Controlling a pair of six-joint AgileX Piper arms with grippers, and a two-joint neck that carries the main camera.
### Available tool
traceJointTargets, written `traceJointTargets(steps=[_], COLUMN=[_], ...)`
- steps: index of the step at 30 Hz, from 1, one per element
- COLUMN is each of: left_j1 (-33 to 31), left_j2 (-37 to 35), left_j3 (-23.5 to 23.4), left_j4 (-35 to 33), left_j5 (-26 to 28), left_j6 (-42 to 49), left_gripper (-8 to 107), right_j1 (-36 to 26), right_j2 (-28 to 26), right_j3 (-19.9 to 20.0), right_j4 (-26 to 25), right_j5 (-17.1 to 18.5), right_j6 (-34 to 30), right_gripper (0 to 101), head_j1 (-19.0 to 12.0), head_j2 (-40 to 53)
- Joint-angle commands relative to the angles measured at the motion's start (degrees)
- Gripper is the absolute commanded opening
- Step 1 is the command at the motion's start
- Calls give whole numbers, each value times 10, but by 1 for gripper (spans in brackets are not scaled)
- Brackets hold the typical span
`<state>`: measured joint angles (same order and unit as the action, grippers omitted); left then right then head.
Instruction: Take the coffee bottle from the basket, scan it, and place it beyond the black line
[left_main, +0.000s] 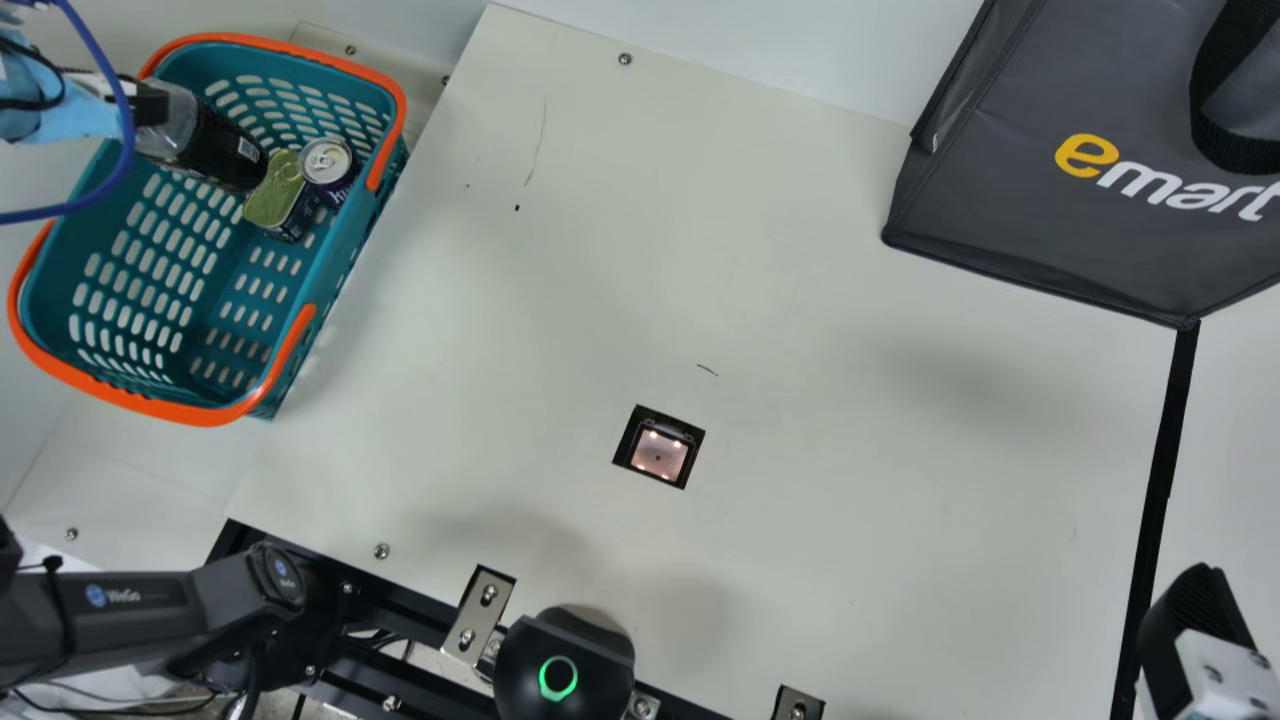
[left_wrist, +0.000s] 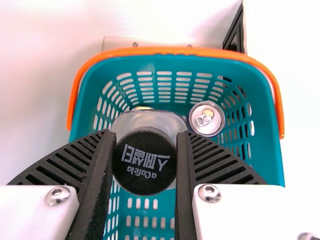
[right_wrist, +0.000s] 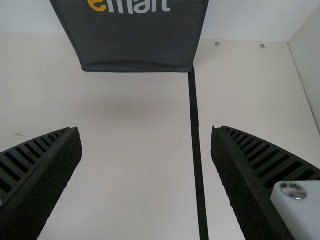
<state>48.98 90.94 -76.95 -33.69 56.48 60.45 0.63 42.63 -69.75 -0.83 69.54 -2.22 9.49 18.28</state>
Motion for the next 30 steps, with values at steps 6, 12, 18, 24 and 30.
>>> traceJointTargets(steps=[6,12,18,24,30], left_j1=[-2,-15,-40,-67,-95], left_j2=[-11,-21,-31,-35,-42], left_j3=[-29,-45,-58,-71,-79], left_j4=[-4,-9,-16,-23,-30], left_j5=[34,59,76,89,100], left_j6=[3,3,3,2,2], left_gripper=[10,10,10,10,10], right_j1=[0,0,0,0,0], right_j2=[0,0,0,0,0], right_j3=[0,0,0,0,0], right_j4=[0,0,0,0,0], right_j5=[1,0,0,0,0], right_j6=[0,0,0,0,0], right_gripper=[91,91,91,91,91], head_j1=[-16,-16,-16,-16,-16], head_j2=[1,1,1,1,1])
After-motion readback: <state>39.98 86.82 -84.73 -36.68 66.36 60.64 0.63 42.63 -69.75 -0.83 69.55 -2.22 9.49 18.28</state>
